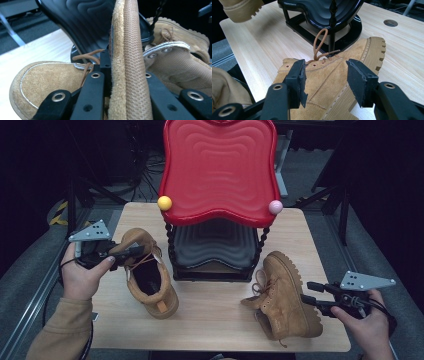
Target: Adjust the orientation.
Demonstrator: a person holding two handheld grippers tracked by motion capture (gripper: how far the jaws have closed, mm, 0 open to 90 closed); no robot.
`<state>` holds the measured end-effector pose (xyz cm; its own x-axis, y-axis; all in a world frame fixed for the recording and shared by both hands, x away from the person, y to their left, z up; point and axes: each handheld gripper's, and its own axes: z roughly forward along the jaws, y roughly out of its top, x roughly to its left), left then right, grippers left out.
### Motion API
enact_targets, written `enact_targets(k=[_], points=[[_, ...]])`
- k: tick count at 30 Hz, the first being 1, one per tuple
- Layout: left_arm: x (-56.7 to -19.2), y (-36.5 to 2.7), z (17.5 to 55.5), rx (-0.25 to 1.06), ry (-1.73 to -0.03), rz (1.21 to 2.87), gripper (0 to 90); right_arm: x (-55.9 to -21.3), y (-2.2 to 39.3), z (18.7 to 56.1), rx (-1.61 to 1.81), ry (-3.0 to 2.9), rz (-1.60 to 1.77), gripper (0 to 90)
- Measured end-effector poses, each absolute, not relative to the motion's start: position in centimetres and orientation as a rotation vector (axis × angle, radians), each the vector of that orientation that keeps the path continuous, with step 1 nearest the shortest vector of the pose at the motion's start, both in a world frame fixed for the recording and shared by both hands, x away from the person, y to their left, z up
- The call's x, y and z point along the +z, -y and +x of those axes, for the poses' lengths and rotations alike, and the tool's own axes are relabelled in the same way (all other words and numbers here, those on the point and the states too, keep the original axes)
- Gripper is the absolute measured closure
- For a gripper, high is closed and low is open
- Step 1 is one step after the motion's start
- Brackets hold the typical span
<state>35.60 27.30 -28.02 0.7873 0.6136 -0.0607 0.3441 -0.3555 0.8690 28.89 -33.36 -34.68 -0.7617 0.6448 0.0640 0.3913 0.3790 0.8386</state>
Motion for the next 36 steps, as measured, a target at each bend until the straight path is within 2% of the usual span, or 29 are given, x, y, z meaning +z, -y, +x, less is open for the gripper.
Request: enact_targets(k=[22, 36], points=[[-18.7, -28.2, 35.3, 0.43, -0.561, 1.947, 82.2, -34.8, 33.1, 28.7, 1.327, -2.376, 0.914, 50.1], [-12.3, -27.6, 36.0, 0.582, -0.513, 1.944, 82.3, -35.0, 33.0, 28.3, 1.327, -2.385, 0.919, 50.0]])
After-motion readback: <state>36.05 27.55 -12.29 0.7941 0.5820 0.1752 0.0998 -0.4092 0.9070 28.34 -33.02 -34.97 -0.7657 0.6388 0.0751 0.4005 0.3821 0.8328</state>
